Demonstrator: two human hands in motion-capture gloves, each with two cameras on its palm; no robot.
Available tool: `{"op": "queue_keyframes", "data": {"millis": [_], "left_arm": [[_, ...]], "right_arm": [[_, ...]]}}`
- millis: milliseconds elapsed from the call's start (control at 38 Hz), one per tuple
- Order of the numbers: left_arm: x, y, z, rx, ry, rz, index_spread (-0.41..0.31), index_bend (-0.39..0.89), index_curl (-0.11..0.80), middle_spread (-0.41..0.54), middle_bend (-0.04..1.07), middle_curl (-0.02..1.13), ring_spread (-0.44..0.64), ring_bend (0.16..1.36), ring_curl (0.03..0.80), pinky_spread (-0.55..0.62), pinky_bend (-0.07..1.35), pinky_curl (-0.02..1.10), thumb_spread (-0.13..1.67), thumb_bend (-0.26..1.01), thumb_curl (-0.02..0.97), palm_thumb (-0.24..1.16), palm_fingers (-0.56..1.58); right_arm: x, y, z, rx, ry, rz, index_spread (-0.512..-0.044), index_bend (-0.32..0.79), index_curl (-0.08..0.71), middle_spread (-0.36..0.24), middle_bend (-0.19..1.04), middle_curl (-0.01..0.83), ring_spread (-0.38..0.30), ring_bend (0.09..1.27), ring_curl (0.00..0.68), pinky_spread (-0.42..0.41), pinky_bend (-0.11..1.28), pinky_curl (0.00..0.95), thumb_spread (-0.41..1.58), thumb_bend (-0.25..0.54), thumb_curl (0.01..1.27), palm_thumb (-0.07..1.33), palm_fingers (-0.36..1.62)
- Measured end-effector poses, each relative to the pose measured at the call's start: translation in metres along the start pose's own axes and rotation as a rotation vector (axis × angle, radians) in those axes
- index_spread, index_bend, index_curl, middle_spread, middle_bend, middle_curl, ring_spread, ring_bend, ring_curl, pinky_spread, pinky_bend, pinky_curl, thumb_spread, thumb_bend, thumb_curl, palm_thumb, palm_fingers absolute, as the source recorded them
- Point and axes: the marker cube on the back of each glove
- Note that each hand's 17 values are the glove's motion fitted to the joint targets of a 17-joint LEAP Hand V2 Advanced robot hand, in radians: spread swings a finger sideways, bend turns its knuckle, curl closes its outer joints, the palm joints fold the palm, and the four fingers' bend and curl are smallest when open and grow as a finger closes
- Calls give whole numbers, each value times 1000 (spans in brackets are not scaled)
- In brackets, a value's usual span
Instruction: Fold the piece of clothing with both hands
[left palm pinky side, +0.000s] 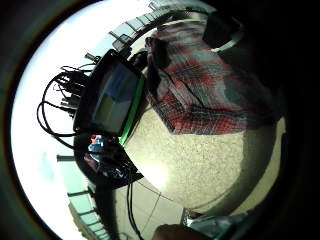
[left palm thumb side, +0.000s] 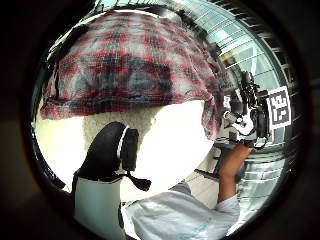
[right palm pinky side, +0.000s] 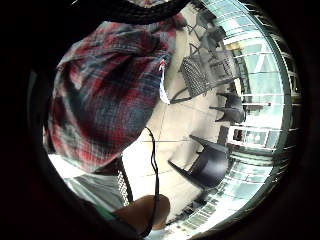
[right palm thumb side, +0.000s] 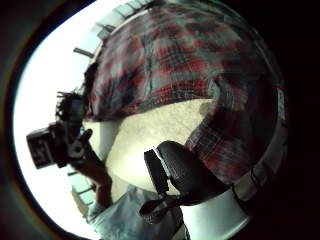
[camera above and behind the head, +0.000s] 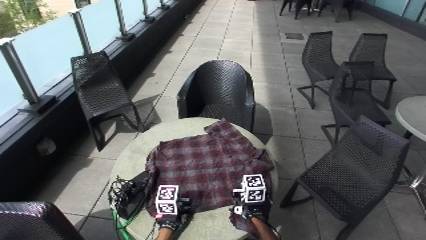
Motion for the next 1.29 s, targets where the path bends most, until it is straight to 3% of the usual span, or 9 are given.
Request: {"op": "queue_keyframes", "data": {"millis": [132, 290, 500, 658, 737, 764, 896, 1027, 1291], "left_arm": [[4, 8, 46, -253, 84, 58, 7, 124, 199, 44, 185, 316, 193, 623, 282, 306, 492, 343, 1065, -21, 312, 416, 299], [1, 2, 60, -225, 131, 60, -16, 198, 240, 27, 190, 323, 171, 618, 284, 306, 446, 337, 1104, -18, 314, 417, 364], [-1, -7, 47, 50, 0, 41, -165, 353, 333, -132, 200, 337, -35, 556, 266, 112, 370, 322, 1212, 62, 336, 579, 817], [6, 16, 14, 148, 66, 86, -249, 340, 361, -235, 271, 374, -195, 553, 288, -40, 281, 320, 1237, 76, 347, 649, 1112], [0, 32, 7, 143, 98, 132, -276, 262, 362, -286, 384, 426, -273, 606, 330, -129, 270, 343, 1260, 74, 342, 662, 1280], [-2, 40, 6, 101, 121, 149, -284, 240, 362, -300, 409, 438, -293, 627, 341, -155, 277, 350, 1266, 75, 342, 668, 1312], [-3, 77, -9, -178, 245, 279, -313, 200, 378, -341, 468, 477, -346, 694, 384, -244, 301, 377, 1292, 68, 333, 681, 1352], [4, 84, -59, -268, 262, 371, -324, 188, 396, -363, 489, 495, -373, 731, 409, -285, 322, 396, 1308, 63, 328, 697, 1348], [-15, -64, -123, -254, 121, 157, -330, 170, 411, -376, 503, 510, -407, 831, 449, -334, 383, 433, 1326, 51, 317, 729, 1351]], "right_arm": [[3, 12, -1, -87, -35, 20, -358, 64, 112, 68, 173, 252, 208, 354, 212, 275, 741, 355, 1056, -20, 239, 374, -94], [-8, 48, -33, -134, -147, 7, -358, 96, 112, 54, 198, 262, 196, 409, 236, 254, 767, 362, 1051, -4, 260, 432, 17], [17, -42, 42, 326, -54, -4, -374, 389, 231, -127, 335, 320, -6, 442, 234, 177, 518, 277, 1188, 128, 309, 700, 687], [43, -26, -1, 582, 191, -32, -359, 365, 287, -200, 358, 347, -133, 478, 266, 108, 391, 259, 1238, 167, 321, 803, 911], [28, 3, 3, 402, 55, -164, -344, 317, 306, -214, 392, 368, -188, 531, 297, 61, 324, 255, 1250, 173, 319, 833, 1028], [27, 11, 5, 317, 27, -205, -335, 230, 293, -224, 464, 400, -214, 625, 346, -37, 381, 286, 1260, 172, 312, 835, 1285], [36, 55, -19, -78, 8, -357, -327, 157, 314, -238, 487, 426, -246, 694, 392, -187, 451, 323, 1276, 161, 297, 847, 1360], [39, 55, -76, -228, -47, -446, -324, 150, 323, -241, 506, 444, -257, 724, 416, -251, 478, 345, 1288, 150, 283, 859, 1352], [5, -66, -187, -260, -146, -221, -315, 89, 298, -238, 562, 479, -248, 862, 469, -309, 613, 404, 1287, 116, 260, 864, 1371]]}}
